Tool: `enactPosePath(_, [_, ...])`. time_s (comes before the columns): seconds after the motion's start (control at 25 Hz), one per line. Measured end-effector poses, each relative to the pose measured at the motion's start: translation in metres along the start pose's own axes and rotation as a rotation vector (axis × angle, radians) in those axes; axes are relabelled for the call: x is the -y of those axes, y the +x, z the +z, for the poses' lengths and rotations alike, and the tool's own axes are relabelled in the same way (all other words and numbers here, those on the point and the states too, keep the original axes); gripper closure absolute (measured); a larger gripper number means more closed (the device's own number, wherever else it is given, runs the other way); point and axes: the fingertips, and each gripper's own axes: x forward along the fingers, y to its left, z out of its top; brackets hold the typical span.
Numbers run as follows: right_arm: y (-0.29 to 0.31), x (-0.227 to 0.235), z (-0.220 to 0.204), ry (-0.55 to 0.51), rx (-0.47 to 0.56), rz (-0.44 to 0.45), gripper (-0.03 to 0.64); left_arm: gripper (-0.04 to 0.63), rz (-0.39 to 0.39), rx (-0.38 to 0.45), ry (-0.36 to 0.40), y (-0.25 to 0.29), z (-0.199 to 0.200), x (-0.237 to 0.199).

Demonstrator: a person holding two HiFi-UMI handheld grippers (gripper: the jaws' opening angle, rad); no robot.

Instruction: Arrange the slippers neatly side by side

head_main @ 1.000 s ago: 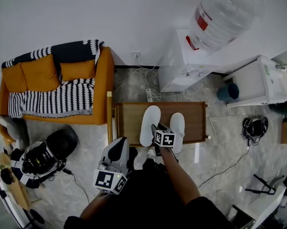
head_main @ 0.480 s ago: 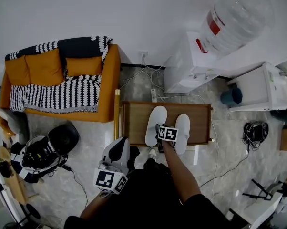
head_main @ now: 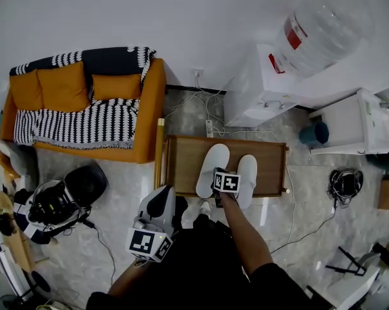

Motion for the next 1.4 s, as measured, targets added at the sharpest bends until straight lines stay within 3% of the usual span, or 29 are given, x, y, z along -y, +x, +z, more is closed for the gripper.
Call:
enactPosePath(0.72, [-0.045, 0.009, -0.025, -0.264, -0.017, 0.124, 0.588, 0.583, 0.015, 0.005, 0.005, -0.011, -0.021, 0.075])
enactPosePath(1.4, [-0.043, 0.042, -0.045, -0.309, -0.058, 0.16, 0.589, 0.583, 0.069, 0.018, 0.016, -0.016, -0.032, 0.121])
